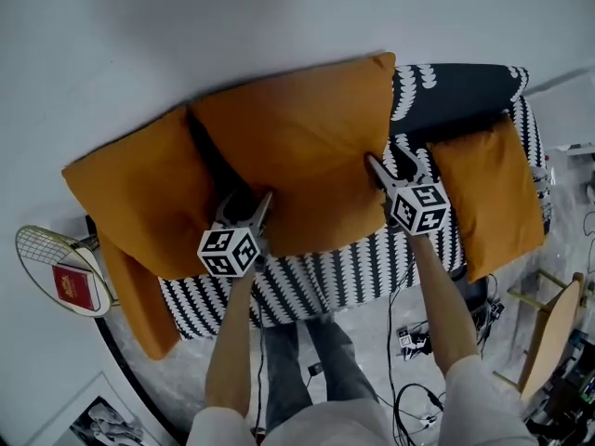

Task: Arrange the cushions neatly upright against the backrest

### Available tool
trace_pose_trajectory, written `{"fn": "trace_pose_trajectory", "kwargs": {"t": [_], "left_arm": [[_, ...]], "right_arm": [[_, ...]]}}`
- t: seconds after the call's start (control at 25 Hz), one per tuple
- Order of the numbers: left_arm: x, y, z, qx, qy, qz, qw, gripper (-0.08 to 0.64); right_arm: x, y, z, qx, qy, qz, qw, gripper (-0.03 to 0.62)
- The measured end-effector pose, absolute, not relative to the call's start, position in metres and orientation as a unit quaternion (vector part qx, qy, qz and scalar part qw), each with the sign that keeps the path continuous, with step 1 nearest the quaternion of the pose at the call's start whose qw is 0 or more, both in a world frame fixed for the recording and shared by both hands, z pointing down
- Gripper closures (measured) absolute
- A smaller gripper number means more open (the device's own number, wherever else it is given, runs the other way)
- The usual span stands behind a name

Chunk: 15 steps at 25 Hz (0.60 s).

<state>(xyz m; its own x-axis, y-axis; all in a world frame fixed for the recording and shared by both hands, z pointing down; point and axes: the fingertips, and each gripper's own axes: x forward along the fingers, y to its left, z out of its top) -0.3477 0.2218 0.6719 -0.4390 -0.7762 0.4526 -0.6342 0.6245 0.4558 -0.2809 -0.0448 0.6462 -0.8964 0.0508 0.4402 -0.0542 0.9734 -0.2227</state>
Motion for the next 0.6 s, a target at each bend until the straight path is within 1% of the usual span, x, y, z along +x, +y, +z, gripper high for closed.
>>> {"fn": "trace_pose_trajectory", "kwargs": {"t": [0.08,0.24,0.44,0.48,0.6], "left_arm": [[-0.345,0.228,0.663,0.423,-0.844,-0.108,0.312,0.255],[-0.331,0.225,0.631,0.437,-0.846,-0.099,0.290,0.253],[-0.299,0.174,0.595,0.502,-0.815,-0.085,0.277,0.253],[-0.288,0.162,0.589,0.518,-0.805,-0.081,0.278,0.253],[-0.243,0.123,0.571,0.574,-0.767,-0.072,0.278,0.255]], "right_arm": [[-0.263,-0.050,0.640,0.024,-0.968,0.115,0.222,0.328],[-0.218,-0.048,0.623,0.044,-0.967,0.126,0.218,0.327],[-0.160,-0.051,0.587,0.092,-0.967,0.127,0.202,0.328],[-0.147,-0.051,0.579,0.104,-0.966,0.128,0.199,0.336],[-0.099,-0.054,0.550,0.148,-0.963,0.127,0.186,0.399]]}}
